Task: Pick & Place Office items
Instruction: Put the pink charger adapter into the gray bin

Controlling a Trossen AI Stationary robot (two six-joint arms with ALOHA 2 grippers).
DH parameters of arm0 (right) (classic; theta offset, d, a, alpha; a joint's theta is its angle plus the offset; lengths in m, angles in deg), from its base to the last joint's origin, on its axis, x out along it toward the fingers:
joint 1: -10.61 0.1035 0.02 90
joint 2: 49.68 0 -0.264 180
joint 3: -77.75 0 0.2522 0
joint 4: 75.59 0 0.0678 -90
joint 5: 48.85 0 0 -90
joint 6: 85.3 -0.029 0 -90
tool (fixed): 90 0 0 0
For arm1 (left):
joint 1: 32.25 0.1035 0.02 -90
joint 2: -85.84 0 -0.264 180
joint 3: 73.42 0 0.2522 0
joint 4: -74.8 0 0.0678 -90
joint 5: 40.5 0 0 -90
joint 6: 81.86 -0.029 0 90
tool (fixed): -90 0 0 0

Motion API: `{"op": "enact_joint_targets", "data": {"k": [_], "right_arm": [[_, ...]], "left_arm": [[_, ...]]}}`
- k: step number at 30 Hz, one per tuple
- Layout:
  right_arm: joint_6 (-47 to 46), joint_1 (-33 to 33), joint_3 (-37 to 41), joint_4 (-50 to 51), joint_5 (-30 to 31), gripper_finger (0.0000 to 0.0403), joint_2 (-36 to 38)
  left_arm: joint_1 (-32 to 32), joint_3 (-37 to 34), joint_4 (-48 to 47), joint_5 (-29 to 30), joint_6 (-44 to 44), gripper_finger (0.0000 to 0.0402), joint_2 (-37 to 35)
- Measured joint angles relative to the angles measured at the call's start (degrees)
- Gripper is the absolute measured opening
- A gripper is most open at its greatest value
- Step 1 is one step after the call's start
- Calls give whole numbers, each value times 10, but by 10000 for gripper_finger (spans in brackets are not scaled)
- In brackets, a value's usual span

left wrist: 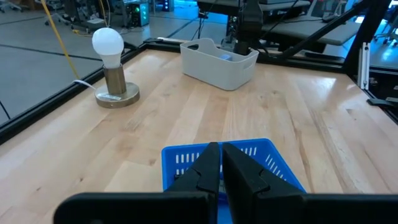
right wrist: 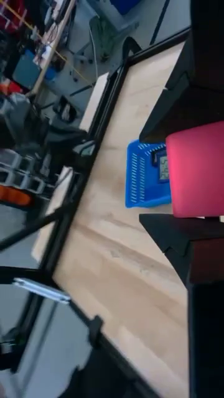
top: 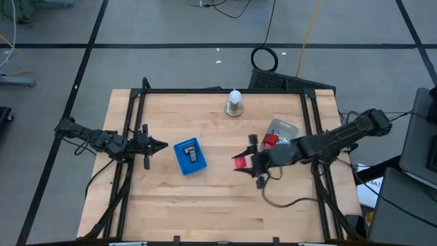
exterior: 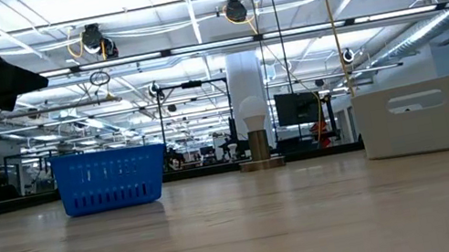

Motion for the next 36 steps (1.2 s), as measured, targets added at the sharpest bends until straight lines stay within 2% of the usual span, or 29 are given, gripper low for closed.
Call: {"op": "enact_joint_targets", "data": {"k": [5, 17, 20, 28, 32, 36], "right_arm": [[-26, 0, 62, -5, 5, 169, 90], [-45, -8, 157, 73, 161, 169, 350], [-56, -8, 186, 85, 207, 169, 395], [-49, -9, 255, 102, 261, 169, 493], [-47, -9, 287, 110, 313, 169, 551], [-54, -9, 309, 131, 317, 169, 606]], "left_arm": [[0, 0, 0, 0, 0, 21, 0], [0, 0, 10, 0, 0, 21, 0], [0, 0, 10, 0, 0, 21, 0], [0, 0, 10, 0, 9, 21, 0], [0, 0, 10, 0, 10, 21, 0], [0, 0, 10, 0, 10, 21, 0]]}}
